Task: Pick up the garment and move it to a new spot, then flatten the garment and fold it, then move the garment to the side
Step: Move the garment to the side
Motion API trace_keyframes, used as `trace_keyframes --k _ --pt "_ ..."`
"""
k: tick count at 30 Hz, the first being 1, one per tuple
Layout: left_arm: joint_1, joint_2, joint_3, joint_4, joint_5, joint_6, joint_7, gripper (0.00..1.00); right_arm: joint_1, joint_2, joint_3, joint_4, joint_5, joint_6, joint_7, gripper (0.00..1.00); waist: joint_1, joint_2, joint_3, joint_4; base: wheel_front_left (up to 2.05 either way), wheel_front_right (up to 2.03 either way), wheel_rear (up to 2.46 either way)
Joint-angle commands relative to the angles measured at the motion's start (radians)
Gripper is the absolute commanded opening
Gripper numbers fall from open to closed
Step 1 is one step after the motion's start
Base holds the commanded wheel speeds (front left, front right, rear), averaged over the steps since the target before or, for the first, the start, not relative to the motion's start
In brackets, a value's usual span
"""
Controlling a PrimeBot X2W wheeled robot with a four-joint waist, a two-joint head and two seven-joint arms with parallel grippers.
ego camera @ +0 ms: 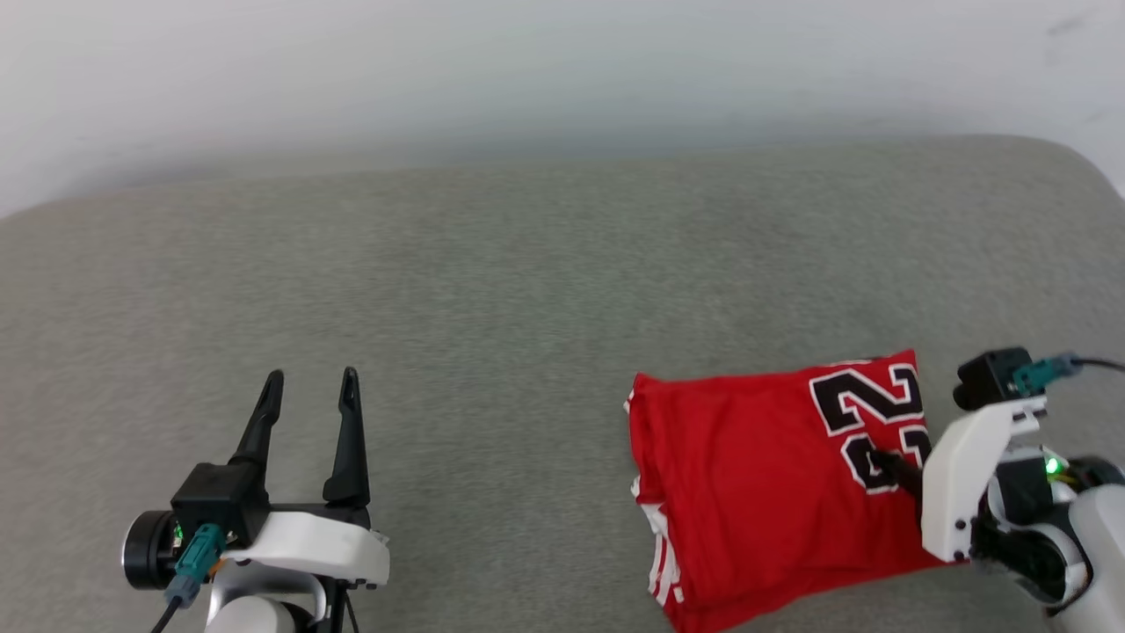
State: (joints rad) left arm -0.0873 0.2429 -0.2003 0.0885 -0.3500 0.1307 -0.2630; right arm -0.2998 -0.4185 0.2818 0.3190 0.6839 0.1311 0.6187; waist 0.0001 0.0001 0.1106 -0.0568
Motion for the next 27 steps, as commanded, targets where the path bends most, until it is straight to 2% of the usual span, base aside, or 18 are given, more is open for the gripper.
trace_keyframes --k 1,8,14,21,27 --pt "-0.019 0.006 -0.006 -0.007 0.007 -0.006 -0.002 1.0 -0.033 -0.015 0.012 0.01 -0.019 -0.001 -0.016 0.0 -0.0001 -0.0001 0.038 -0.085 0.0 0.0 0.0" --pt "-0.114 0.026 -0.038 -0.053 0.039 -0.025 0.023 1.0 -0.182 -0.074 0.035 0.102 -0.09 -0.001 -0.092 0.0 -0.0001 -0.0001 0.171 -0.223 0.0 0.0 0.0" --pt "-0.211 0.057 -0.064 -0.098 0.067 -0.049 0.075 1.0 -0.309 -0.11 -0.01 0.233 -0.103 -0.001 -0.162 0.0 -0.0001 -0.0001 0.29 -0.293 0.0 0.0 0.0" --pt "-0.312 0.083 -0.096 -0.143 0.103 -0.073 0.131 1.0 -0.444 -0.155 -0.109 0.364 -0.133 -0.001 -0.274 0.0 -0.0001 -0.0001 0.405 -0.299 0.0 0.0 0.0" --pt "-0.372 0.1 -0.112 -0.177 0.123 -0.085 0.166 1.0 -0.521 -0.159 -0.209 0.467 -0.145 -0.001 -0.392 0.0 -0.0001 -0.0001 0.484 -0.275 0.0 0.0 0.0"
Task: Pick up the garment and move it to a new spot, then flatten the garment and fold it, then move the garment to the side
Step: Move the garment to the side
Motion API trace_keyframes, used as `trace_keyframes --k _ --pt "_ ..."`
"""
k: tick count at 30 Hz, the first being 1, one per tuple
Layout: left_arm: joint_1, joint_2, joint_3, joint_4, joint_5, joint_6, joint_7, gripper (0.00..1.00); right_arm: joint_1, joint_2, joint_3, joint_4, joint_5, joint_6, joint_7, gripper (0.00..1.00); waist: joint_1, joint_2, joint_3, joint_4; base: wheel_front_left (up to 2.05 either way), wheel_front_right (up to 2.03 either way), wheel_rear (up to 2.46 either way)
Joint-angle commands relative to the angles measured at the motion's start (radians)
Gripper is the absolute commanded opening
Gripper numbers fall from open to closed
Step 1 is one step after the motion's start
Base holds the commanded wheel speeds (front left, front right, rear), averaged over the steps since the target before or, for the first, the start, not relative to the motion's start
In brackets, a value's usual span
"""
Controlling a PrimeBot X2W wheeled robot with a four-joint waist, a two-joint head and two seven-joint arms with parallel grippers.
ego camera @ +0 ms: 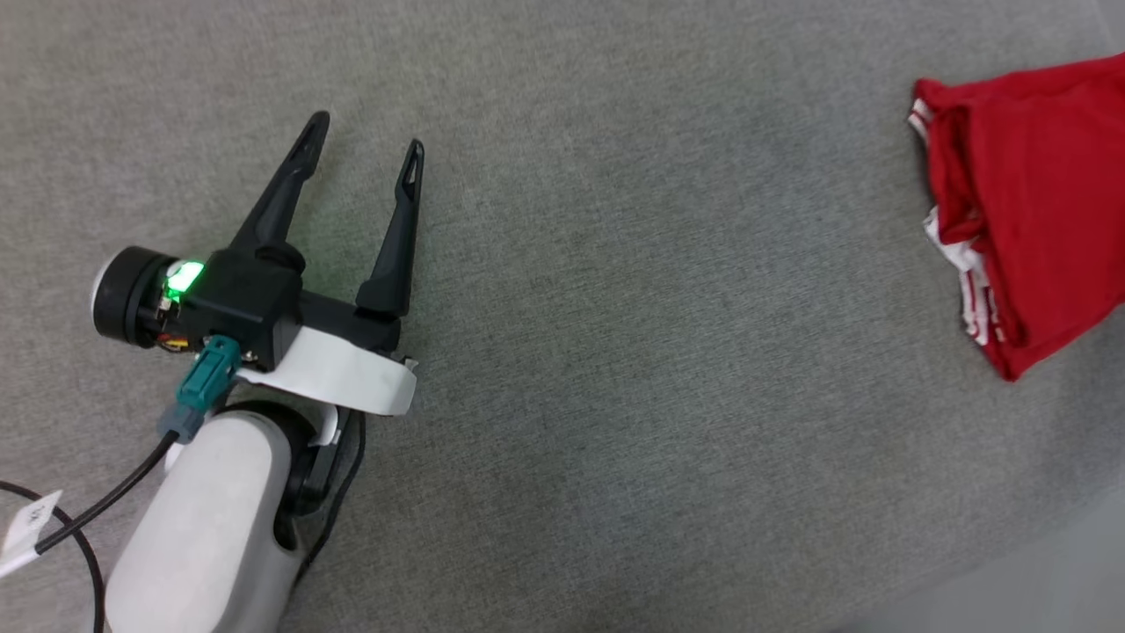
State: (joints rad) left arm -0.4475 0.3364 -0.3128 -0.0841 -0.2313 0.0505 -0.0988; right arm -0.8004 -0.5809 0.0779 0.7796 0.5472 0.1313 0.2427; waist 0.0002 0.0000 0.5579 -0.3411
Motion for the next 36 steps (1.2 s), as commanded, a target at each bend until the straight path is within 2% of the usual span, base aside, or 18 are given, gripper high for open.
trace_keyframes --k 1,2,3,9,16,17,25,36 --pt "-0.016 0.009 -0.001 -0.008 0.008 -0.005 0.005 1.0 -0.028 0.01 -0.014 0.023 -0.014 -0.001 -0.035 0.07 -0.0002 0.0 0.046 0.013 0.0 0.0 0.0" --pt "-0.019 0.011 -0.001 -0.01 0.009 -0.004 0.006 1.0 -0.032 0.021 -0.019 0.038 -0.018 -0.001 -0.055 0.4 -0.0002 0.0 0.052 0.017 0.0 0.0 0.0" --pt "-0.022 0.014 -0.001 -0.011 0.009 -0.003 0.008 1.0 -0.037 0.031 -0.022 0.05 -0.023 -0.001 -0.08 1.0 -0.0002 0.0 0.057 0.019 0.0 0.0 0.0" --pt "-0.007 0.015 0.001 -0.001 0.0 0.004 0.0 1.0 -0.064 0.053 -0.051 0.151 -0.074 -0.001 -0.201 1.0 -0.0002 0.0 0.047 0.023 0.0 0.0 0.0" --pt "0.046 0.007 0.013 0.037 -0.024 0.018 -0.035 1.0 -0.041 0.057 -0.054 0.195 -0.13 -0.001 -0.31 1.0 -0.0002 0.0 -0.046 0.014 0.0 0.0 0.0" --pt "0.084 -0.002 0.019 0.066 -0.04 0.027 -0.064 1.0 -0.006 0.069 -0.036 0.176 -0.144 -0.001 -0.343 1.0 -0.0002 0.0 -0.115 0.011 0.0 0.0 0.0" --pt "0.196 -0.032 0.041 0.133 -0.088 0.057 -0.118 1.0 0.144 0.15 0.04 0.046 -0.157 -0.001 -0.336 1.0 -0.0002 0.0 -0.297 0.032 0.0 0.0 0.0" --pt "0.287 -0.065 0.045 0.19 -0.127 0.07 -0.143 1.0 0.406 0.261 0.054 -0.245 -0.176 -0.001 -0.321 1.0 -0.0002 0.0 -0.425 0.153 0.0 0.0 0.0"
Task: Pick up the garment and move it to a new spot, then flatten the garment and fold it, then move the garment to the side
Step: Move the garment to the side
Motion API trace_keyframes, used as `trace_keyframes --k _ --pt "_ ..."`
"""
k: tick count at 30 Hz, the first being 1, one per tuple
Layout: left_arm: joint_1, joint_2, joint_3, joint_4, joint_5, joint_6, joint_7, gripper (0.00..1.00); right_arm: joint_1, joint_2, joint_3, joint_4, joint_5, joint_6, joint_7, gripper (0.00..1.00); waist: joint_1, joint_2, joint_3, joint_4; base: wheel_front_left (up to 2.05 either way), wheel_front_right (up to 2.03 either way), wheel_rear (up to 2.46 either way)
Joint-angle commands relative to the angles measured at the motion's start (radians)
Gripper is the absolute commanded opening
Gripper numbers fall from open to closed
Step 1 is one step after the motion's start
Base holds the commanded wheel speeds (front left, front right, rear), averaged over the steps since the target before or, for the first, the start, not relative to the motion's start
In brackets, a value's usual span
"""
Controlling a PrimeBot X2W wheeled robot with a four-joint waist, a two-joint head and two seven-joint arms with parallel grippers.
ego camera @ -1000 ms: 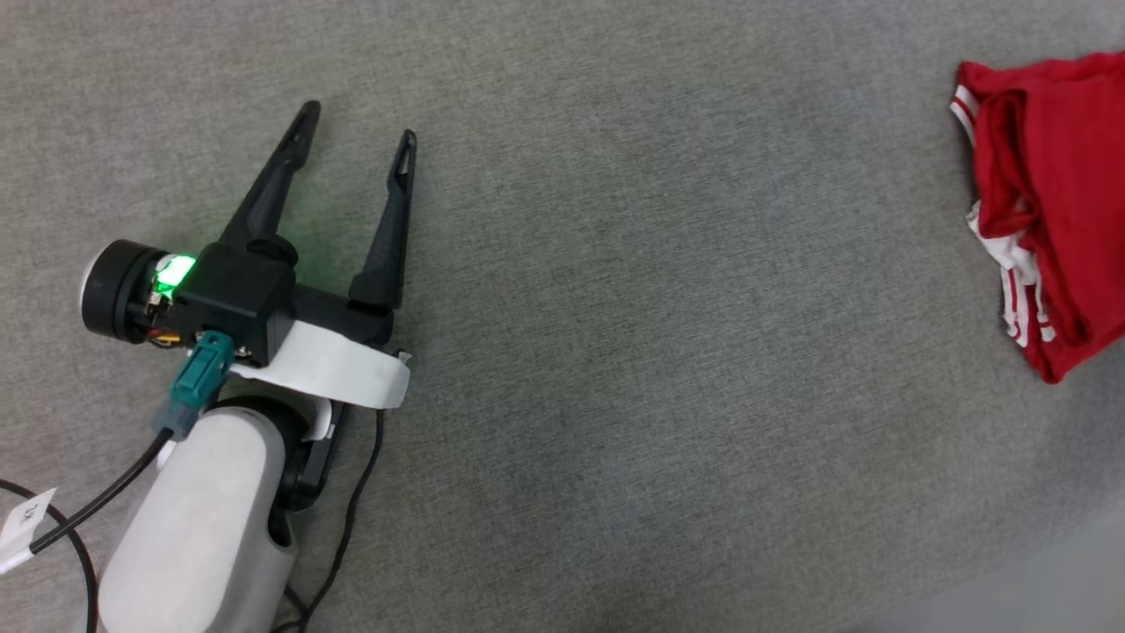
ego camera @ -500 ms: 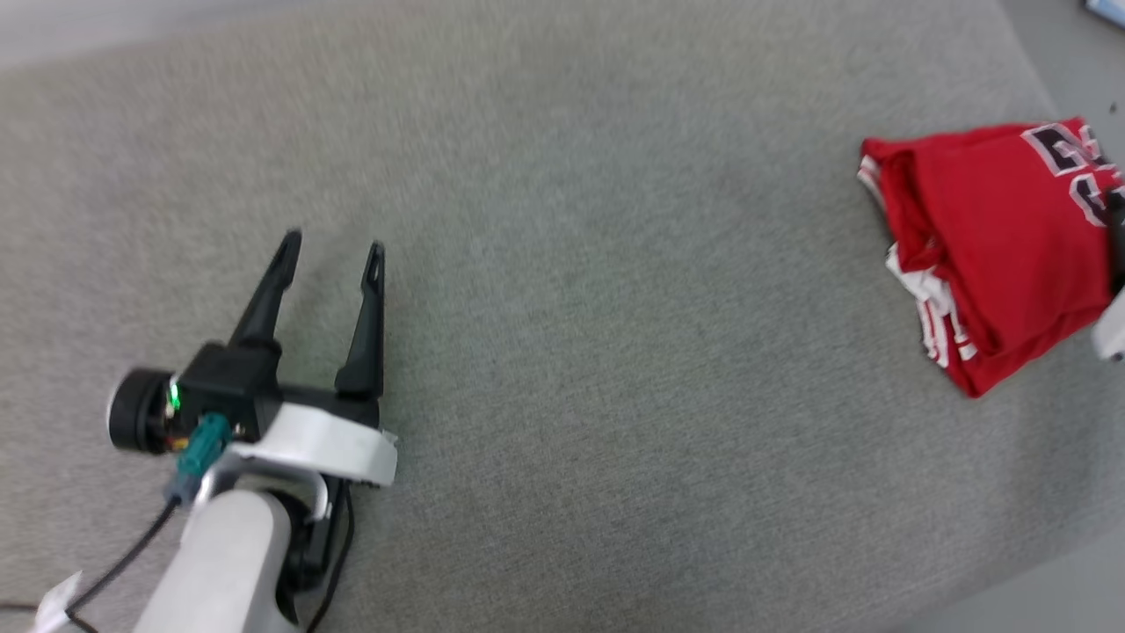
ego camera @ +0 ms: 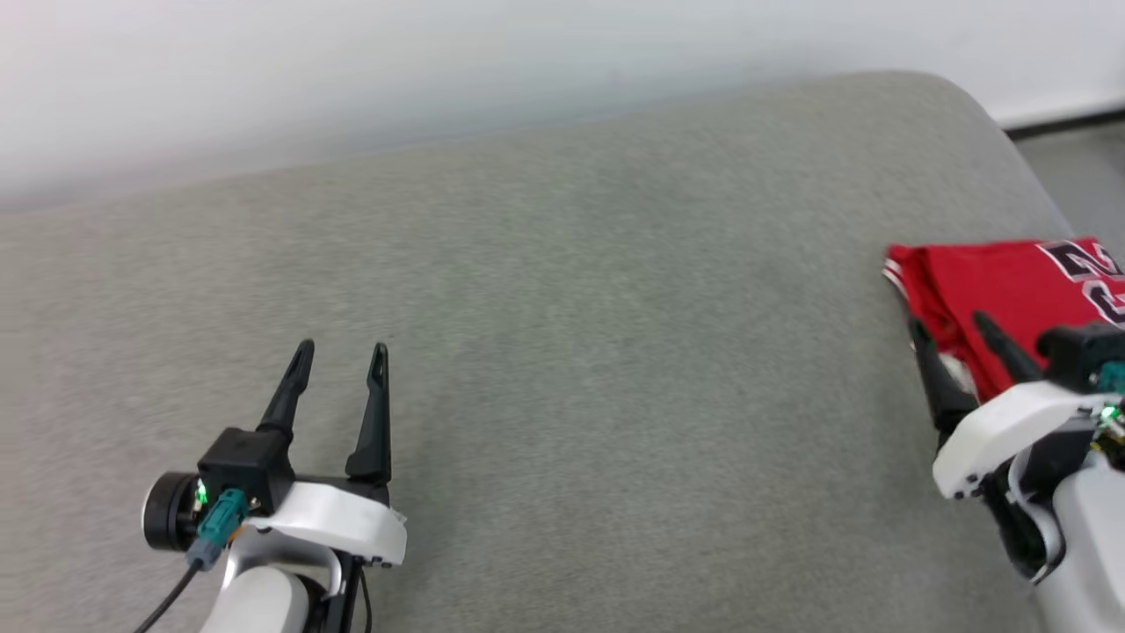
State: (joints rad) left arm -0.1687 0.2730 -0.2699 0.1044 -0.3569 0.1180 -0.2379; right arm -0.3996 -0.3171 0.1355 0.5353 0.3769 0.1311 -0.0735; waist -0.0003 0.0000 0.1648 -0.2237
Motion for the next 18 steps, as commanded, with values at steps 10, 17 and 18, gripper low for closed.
trace_keyframes --k 10,17,18 --pt "0.06 0.0 0.029 0.04 -0.017 0.014 -0.019 1.0 0.161 0.107 -0.06 -0.263 -0.112 -0.001 -0.039 1.0 0.0003 0.0 -0.094 0.132 0.0 0.0 0.0" --pt "0.132 0.014 0.047 0.043 -0.026 0.021 -0.023 1.0 0.302 0.157 -0.09 -0.435 -0.184 -0.001 0.0 1.0 0.0003 0.0 -0.151 0.129 0.0 0.0 0.0" --pt "0.139 0.016 0.05 0.042 -0.028 0.02 -0.023 1.0 0.324 0.163 -0.093 -0.454 -0.19 -0.001 0.004 1.0 0.0003 0.0 -0.158 0.129 0.0 0.0 0.0"
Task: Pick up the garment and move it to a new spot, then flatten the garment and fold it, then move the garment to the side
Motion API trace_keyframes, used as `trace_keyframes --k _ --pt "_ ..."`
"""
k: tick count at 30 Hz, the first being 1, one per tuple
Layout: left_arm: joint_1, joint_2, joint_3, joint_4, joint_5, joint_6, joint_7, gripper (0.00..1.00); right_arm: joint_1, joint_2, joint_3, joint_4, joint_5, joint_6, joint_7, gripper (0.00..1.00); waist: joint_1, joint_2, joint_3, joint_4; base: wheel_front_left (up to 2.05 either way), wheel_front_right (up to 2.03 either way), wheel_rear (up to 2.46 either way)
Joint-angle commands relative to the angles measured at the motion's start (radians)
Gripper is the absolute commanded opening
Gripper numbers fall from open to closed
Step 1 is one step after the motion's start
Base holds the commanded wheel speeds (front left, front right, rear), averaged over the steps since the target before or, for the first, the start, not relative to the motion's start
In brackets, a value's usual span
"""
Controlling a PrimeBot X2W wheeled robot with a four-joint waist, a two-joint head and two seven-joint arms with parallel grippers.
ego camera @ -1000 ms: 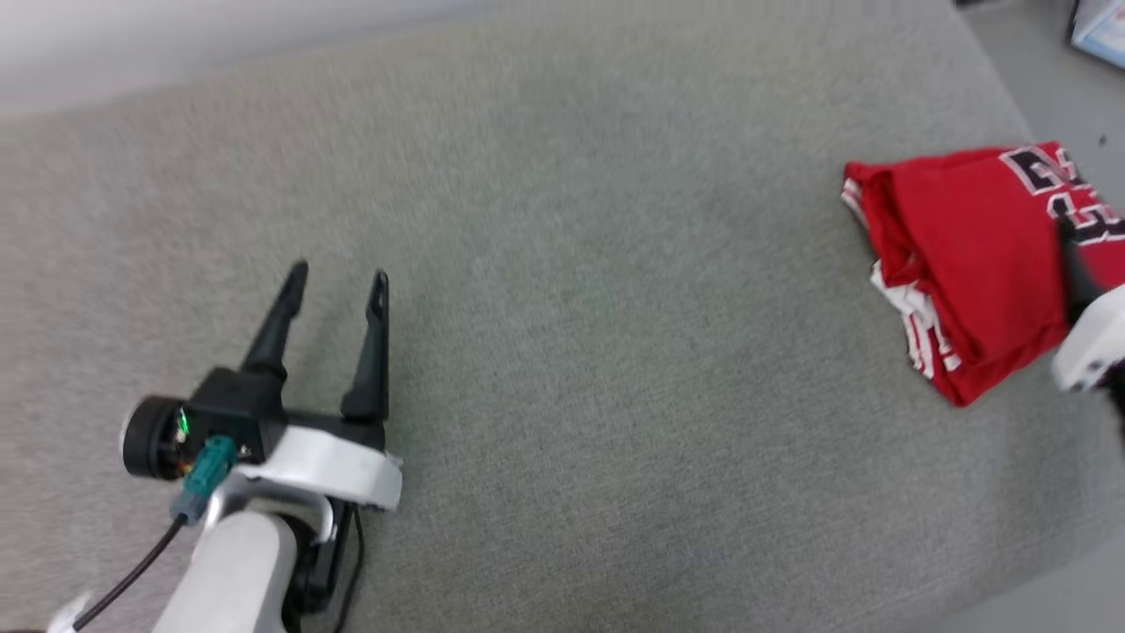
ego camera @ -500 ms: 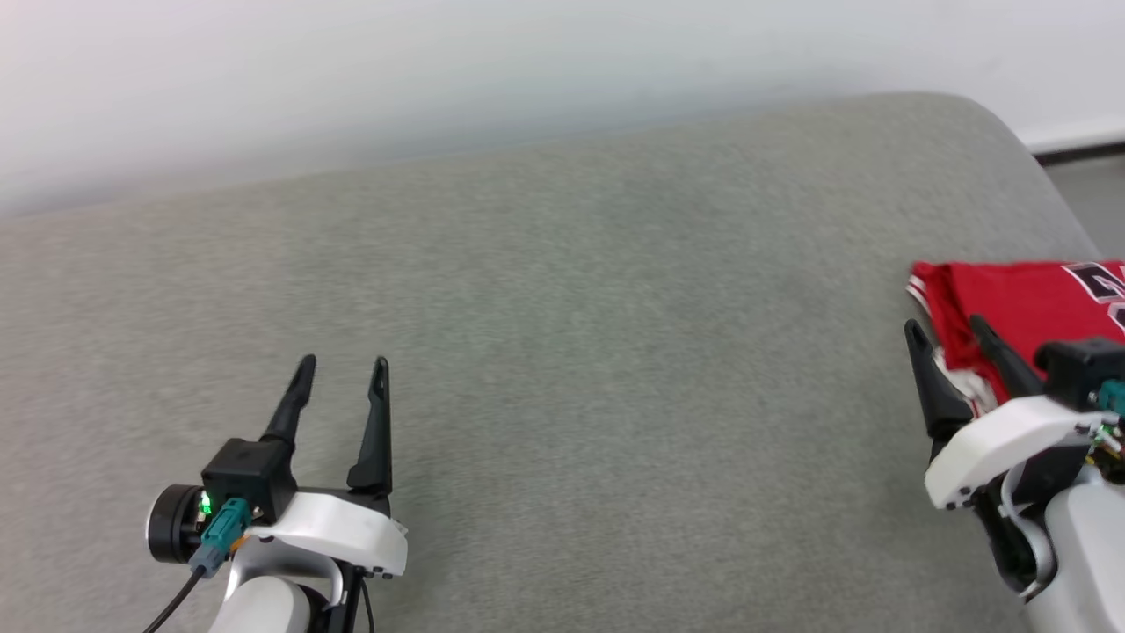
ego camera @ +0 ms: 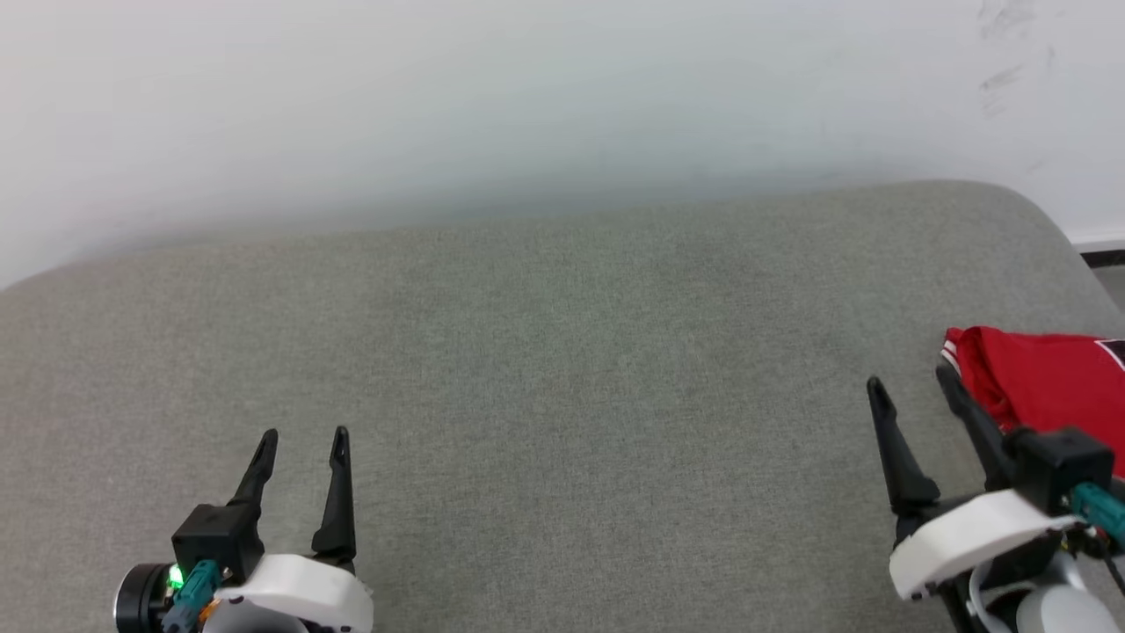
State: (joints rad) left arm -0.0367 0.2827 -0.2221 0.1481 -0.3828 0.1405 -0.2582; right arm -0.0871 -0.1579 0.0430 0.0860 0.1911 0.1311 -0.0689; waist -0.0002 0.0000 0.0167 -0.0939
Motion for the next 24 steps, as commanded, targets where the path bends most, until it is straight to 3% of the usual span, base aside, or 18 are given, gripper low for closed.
trace_keyframes --k 1,8,24 --pt "0.017 0.007 0.003 0.0 -0.004 -0.003 -0.003 1.0 0.037 0.012 -0.005 -0.017 -0.004 -0.001 0.012 1.0 0.0002 0.0 -0.019 -0.001 0.0 0.0 0.0" --pt "0.056 0.006 0.004 -0.009 -0.011 0.005 -0.004 1.0 0.127 0.039 -0.018 -0.089 -0.011 -0.001 0.052 1.0 0.0002 0.0 -0.044 -0.005 0.0 0.0 0.0" --pt "0.056 -0.005 -0.011 0.001 -0.025 0.011 0.0 1.0 0.108 0.022 -0.008 -0.117 -0.015 -0.001 0.057 1.0 0.0002 0.0 -0.045 0.018 0.0 0.0 0.0"
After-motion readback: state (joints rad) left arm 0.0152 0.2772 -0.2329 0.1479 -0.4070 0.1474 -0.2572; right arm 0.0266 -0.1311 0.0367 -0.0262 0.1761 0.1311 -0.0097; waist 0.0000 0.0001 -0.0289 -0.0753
